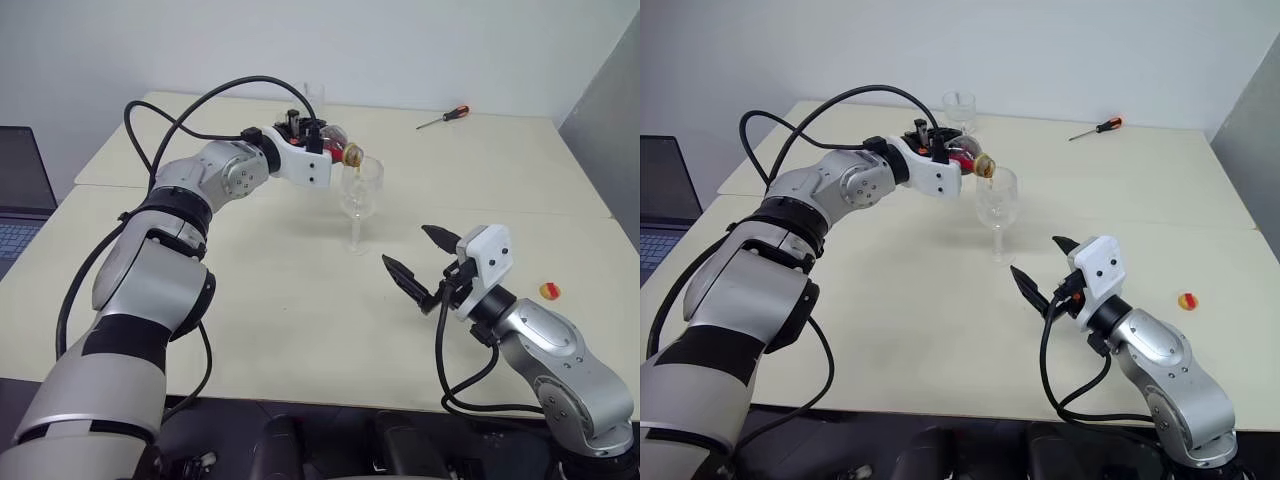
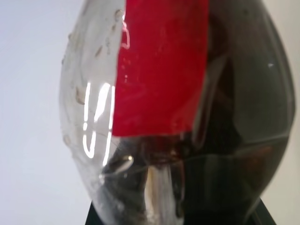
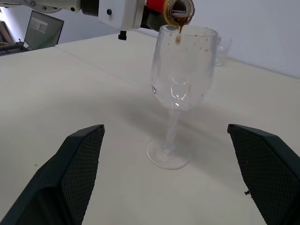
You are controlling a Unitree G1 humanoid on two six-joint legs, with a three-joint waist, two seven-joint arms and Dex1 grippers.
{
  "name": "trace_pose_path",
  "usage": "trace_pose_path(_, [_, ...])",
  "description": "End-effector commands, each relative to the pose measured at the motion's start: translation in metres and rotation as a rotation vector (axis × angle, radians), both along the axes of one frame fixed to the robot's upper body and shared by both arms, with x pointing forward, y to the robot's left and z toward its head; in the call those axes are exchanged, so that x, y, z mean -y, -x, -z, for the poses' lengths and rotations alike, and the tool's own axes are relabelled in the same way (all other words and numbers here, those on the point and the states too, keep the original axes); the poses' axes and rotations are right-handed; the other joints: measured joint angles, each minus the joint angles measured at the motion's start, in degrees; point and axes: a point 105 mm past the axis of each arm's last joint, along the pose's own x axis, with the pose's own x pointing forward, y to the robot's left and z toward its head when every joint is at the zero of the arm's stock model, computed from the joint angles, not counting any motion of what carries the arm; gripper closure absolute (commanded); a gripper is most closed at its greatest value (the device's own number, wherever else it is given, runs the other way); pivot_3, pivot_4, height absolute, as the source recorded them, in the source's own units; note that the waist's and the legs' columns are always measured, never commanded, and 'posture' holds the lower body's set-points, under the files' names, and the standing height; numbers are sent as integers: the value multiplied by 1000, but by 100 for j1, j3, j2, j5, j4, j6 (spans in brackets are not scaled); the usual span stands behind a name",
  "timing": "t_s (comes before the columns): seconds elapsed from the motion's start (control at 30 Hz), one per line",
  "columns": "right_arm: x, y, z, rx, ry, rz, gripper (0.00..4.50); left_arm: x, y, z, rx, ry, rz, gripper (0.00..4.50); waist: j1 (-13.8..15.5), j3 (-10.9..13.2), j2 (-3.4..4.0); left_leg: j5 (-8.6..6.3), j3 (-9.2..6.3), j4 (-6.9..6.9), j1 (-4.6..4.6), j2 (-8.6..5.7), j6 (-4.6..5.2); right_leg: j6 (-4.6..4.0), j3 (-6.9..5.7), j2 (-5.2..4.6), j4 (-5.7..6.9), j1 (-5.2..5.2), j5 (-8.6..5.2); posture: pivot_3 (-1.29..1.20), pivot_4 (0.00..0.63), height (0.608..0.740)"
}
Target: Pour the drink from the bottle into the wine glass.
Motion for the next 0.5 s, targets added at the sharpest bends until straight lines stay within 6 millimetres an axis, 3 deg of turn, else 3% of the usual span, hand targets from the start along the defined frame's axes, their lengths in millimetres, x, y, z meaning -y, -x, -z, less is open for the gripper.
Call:
trace_pose_path(0.03, [-2,4,-14,60,4,-19,0,6,3,-32,90,23,22,3511,0,0,0,0,0,0,0,0,0,0,0,0,0,0,0,0,150,740])
trace_pose_path(0.5, [-1,2,-15,66,32,-23,0,7,3,-35,112,-2,22,3529,1,0,0,0,0,1,1,0,0,-4,0,0,5,0,2,0,150,740])
